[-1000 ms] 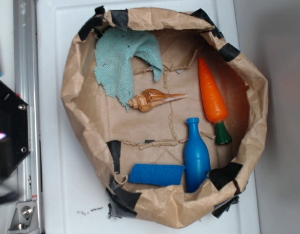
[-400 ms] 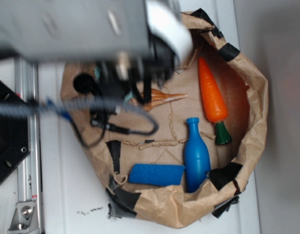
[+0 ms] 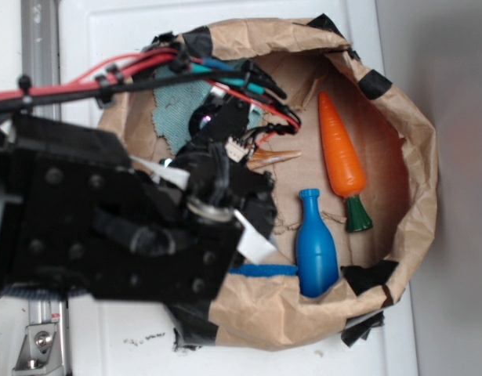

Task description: Grab the blue cloth.

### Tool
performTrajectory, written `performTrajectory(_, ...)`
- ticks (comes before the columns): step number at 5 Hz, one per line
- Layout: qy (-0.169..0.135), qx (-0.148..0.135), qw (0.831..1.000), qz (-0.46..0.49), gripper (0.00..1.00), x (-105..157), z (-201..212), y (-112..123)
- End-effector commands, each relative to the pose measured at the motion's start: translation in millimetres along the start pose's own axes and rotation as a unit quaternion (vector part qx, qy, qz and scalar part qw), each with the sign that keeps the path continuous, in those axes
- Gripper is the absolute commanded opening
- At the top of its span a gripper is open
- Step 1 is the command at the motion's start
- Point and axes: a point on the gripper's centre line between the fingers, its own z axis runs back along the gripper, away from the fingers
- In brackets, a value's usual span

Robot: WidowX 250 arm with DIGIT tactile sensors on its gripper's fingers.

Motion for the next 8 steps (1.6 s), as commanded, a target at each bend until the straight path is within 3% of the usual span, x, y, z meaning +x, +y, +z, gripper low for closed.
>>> performTrajectory(1, -0.011, -0.061, 0.997, 0.038, 1.00, -18.5, -28.8, 42.2)
performTrajectory(2, -0.005, -0.069, 0.997, 0.019, 1.00, -13.8, -35.2, 43.0)
performTrajectory(3, -0.016, -0.055, 0.998, -0.005, 1.00, -1.5, -27.7, 39.5)
performTrajectory(4, -0.023, -0.051, 0.997, -0.045, 1.00, 8.6, -20.3, 23.6)
performTrajectory(5, -0.031, -0.049, 0.997, 0.055, 1.00, -2.4, -15.7, 38.0)
performTrajectory(8, -0.031, -0.049, 0.997, 0.055, 1.00, -2.4, -15.7, 38.0)
